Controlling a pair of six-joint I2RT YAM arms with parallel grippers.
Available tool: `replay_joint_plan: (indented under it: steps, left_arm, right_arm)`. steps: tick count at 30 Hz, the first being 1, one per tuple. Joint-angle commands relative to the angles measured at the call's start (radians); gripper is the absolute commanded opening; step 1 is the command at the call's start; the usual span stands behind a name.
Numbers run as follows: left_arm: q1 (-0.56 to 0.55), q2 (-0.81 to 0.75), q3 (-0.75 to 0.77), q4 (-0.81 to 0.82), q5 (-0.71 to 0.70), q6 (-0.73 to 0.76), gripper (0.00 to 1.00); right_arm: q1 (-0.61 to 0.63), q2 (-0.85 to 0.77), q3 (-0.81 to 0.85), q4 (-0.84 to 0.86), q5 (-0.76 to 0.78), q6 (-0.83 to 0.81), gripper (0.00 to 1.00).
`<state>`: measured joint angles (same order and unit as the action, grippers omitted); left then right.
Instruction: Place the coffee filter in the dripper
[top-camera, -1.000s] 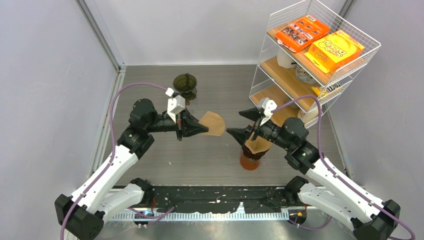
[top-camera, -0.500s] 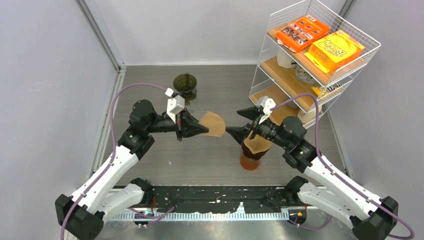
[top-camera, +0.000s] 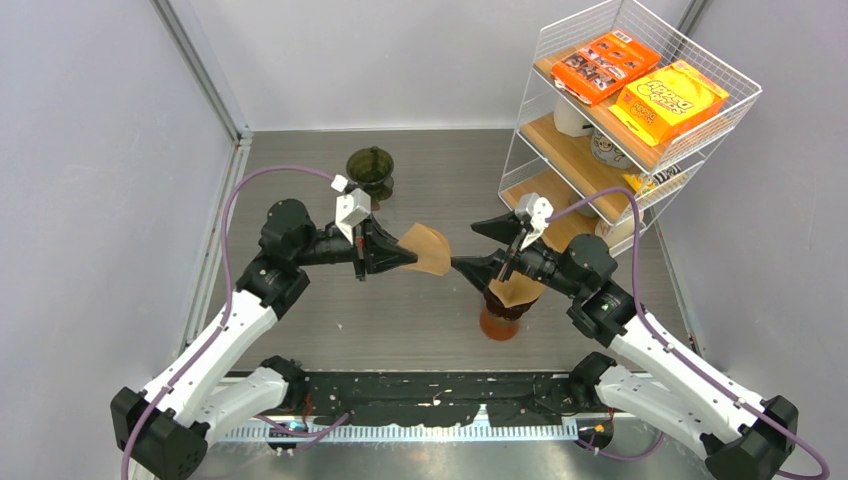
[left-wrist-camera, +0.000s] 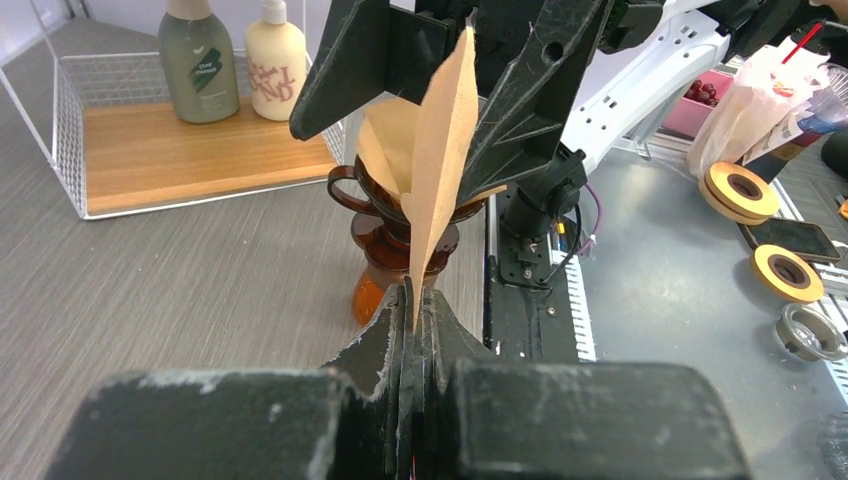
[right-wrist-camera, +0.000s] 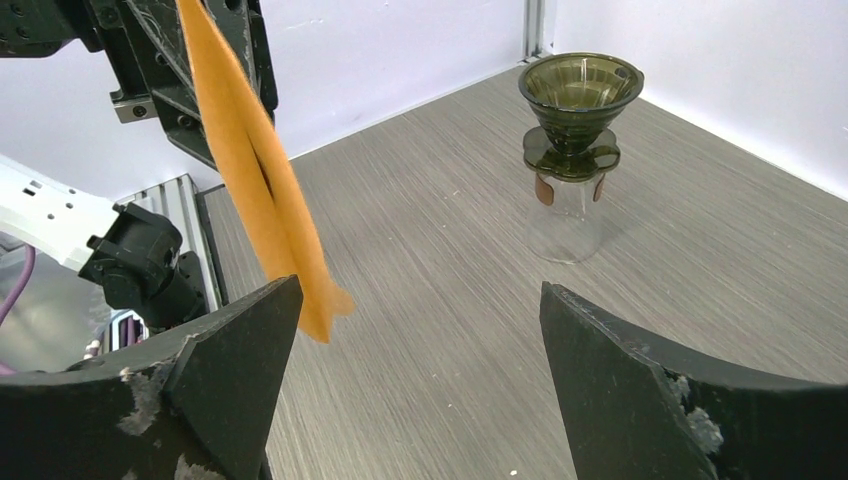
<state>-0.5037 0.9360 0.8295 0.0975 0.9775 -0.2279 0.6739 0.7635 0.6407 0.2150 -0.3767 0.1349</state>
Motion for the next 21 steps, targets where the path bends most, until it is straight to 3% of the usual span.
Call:
replay_joint_plan:
  steps: [1,21]
  left_arm:
    - [0.004,-0.001,0.022,0.012,-0.008,0.001,0.0]
    - [-0.011,0.063,0.039,-0.007,0.164,0.05,0.0]
  right_arm:
    - [-0.001,0.011,0.0,0.077,-0.039,0.022,0.95]
    - [0.0,0.232,0.126,0.246,-0.355,0.043,0.98]
